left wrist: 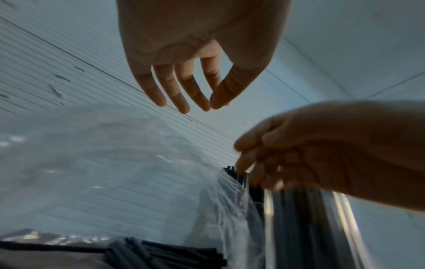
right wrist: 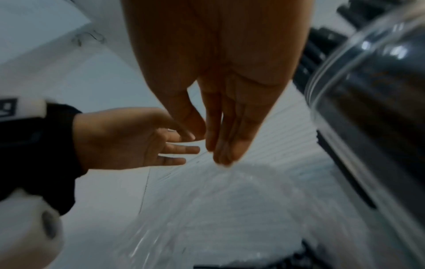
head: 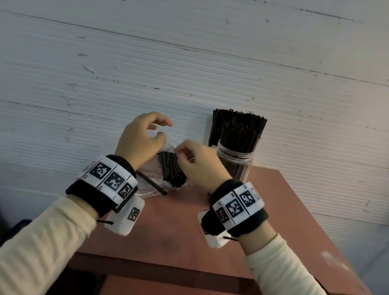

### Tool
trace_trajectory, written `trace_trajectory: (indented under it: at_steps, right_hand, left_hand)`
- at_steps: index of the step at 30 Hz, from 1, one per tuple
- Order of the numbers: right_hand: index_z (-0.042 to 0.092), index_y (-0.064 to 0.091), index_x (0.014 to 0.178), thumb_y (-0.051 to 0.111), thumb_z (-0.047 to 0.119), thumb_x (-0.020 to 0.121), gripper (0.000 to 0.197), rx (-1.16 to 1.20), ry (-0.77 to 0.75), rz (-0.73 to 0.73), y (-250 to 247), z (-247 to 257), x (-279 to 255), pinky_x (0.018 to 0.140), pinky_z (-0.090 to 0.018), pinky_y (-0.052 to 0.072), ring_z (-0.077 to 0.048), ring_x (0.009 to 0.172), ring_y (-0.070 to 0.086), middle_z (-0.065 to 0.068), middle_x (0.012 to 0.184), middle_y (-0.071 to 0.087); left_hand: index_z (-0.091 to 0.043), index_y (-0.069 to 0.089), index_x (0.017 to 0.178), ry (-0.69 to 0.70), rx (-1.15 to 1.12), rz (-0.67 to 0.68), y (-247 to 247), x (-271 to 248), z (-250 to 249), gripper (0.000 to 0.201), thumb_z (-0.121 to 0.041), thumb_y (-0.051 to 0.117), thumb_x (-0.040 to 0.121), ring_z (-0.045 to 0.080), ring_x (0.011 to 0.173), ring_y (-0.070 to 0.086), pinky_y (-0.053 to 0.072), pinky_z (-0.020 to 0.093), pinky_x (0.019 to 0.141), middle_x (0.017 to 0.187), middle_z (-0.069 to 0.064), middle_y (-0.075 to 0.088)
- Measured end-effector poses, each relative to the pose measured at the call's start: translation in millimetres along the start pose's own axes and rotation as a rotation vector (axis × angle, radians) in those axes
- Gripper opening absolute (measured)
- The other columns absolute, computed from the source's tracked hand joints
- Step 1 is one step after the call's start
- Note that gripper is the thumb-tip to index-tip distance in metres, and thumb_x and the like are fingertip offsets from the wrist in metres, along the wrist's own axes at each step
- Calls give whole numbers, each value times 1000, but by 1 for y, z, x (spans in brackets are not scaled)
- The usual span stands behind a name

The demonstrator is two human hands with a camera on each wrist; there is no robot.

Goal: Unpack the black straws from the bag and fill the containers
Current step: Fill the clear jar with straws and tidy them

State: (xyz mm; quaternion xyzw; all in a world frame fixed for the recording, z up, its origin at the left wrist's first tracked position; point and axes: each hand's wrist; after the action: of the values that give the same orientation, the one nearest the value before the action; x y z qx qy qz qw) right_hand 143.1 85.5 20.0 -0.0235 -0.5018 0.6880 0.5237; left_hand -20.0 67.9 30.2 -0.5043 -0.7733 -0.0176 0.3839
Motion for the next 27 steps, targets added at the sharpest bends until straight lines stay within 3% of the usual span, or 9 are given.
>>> trace_trajectory:
  at_steps: [3,6,9,11,15,17,20,23,27]
  right_hand:
    - [4,59,118,46,23,98,30,-137,139,357,28,-3,7,76,-26,44,-24,97,59,-10,108,64]
    - [-1,55,114,39,24,102,32,-197,152,551,48,0,15,78,-28,36,-27,103,56,-17,115,60]
    - [2,47,132,36,25,104,38,-286,135,614,56,4,25,99,-34,33,-29,125,46,-17,135,50]
    - [9,27,148,35,35,103,52,-473,172,632,61,-1,31,114,-38,17,-31,143,24,-14,154,28]
    - [17,13,153,43,55,95,75,-535,350,467,79,-22,39,118,-48,12,-37,146,12,-16,159,10]
    - [15,4,154,44,55,94,83,-481,433,454,86,-27,46,118,-48,12,-37,147,9,-18,160,4]
    - [11,9,153,48,58,92,86,-480,494,439,82,-31,52,117,-44,20,-34,145,20,-19,158,17]
    - [13,25,150,50,53,93,74,-503,484,473,80,-33,55,111,-41,28,-33,139,33,-16,152,33]
    - [36,24,148,50,48,90,65,-549,399,534,80,-32,60,105,-45,39,-36,127,46,-14,144,43]
  left_hand:
    - [-36,65,97,-60,178,109,-15,3,23,31,-10,61,80,16,105,56,44,31,90,121,-7,59]
    - [-40,63,103,-114,245,354,-26,3,39,44,-2,58,80,26,99,63,51,40,92,132,-2,59]
    - [-36,62,112,-135,238,436,-31,1,48,55,9,52,83,23,108,58,45,34,88,137,-3,55]
    - [-33,64,117,-132,252,427,-33,1,51,60,12,48,81,16,124,52,41,27,90,138,-3,55]
    - [-47,63,110,-127,222,406,-34,8,55,70,12,44,78,14,123,56,49,41,95,139,-3,55]
    - [-45,63,111,-114,210,408,-33,10,55,70,14,43,78,11,128,51,51,35,91,139,-5,54]
    - [-42,63,112,-100,200,410,-31,11,55,69,16,43,79,6,133,44,40,18,86,138,-9,54]
    - [-41,63,113,-97,172,408,-29,12,57,68,16,45,79,5,133,43,35,15,90,138,-11,55]
    - [-40,63,115,-77,153,409,-28,13,58,68,16,46,79,5,134,43,38,17,94,138,-11,55]
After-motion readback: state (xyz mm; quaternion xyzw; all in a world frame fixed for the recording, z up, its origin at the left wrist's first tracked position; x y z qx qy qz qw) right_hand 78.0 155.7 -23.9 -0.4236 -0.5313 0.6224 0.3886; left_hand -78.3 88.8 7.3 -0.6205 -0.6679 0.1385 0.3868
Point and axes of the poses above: each hand's wrist, its own x-axis towards the middle knuckle, its own y-axis out of the palm, z = x × y
